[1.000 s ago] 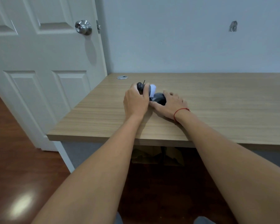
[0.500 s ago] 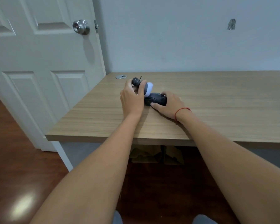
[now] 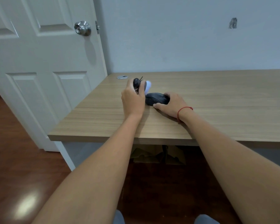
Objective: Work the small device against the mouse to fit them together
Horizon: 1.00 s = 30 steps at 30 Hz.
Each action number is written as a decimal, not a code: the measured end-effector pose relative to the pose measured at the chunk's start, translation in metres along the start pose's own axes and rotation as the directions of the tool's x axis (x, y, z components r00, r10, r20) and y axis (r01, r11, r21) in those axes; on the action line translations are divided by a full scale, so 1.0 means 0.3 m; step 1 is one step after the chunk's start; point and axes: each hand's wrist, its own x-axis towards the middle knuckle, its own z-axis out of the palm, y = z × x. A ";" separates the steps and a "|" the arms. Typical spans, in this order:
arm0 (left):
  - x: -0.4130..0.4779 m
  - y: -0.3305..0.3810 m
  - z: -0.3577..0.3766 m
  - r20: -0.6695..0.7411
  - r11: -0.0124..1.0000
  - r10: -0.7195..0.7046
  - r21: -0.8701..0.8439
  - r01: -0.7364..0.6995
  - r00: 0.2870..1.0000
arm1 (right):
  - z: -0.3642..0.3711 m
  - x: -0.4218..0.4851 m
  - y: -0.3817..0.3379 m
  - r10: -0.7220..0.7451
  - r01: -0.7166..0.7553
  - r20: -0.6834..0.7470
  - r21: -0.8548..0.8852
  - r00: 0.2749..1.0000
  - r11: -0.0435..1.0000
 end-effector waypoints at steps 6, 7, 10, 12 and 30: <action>0.008 -0.033 0.006 0.055 0.962 -0.114 0.254 0.097 0.992 | -0.012 -0.015 0.007 0.019 -0.019 0.003 0.179 1.000 0.984; 0.008 -0.028 0.005 0.047 0.966 -0.110 0.241 0.096 0.993 | -0.013 -0.017 0.007 0.020 -0.020 0.002 0.204 1.000 0.979; -0.001 -0.004 0.011 0.064 0.998 -0.007 0.062 0.003 0.998 | -0.017 -0.018 0.010 0.022 -0.019 -0.007 0.231 1.000 0.973; -0.006 -0.006 0.013 0.102 0.998 0.009 0.062 -0.015 0.995 | -0.017 -0.017 0.012 0.028 -0.024 -0.014 0.244 1.000 0.970; -0.037 0.023 0.011 0.132 0.965 0.246 0.063 -0.256 0.960 | 0.008 -0.004 0.012 -0.053 0.079 -0.133 0.193 0.990 0.978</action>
